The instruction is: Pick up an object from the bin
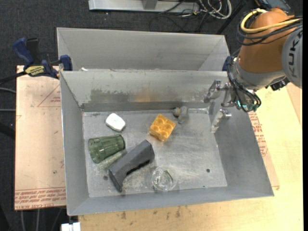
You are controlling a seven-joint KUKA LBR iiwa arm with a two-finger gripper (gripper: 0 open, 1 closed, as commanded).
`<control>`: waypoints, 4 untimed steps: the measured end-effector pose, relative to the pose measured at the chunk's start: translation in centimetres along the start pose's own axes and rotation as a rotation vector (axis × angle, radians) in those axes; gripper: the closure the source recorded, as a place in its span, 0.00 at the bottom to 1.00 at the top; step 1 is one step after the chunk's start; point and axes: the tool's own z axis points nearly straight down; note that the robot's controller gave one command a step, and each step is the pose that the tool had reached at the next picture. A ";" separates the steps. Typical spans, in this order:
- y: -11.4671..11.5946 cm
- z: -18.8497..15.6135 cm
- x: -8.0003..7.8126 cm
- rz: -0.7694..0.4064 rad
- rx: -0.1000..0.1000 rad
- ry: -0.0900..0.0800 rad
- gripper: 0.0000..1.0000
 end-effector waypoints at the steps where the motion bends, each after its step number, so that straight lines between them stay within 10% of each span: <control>1: 0.0 -0.5 -0.1 -0.002 0.001 -0.008 0.00; 4: 6.5 10.8 0.2 -0.103 -0.001 -0.001 0.00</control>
Offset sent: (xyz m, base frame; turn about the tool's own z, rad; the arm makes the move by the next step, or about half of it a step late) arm -0.0029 0.0571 -0.1187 -0.2034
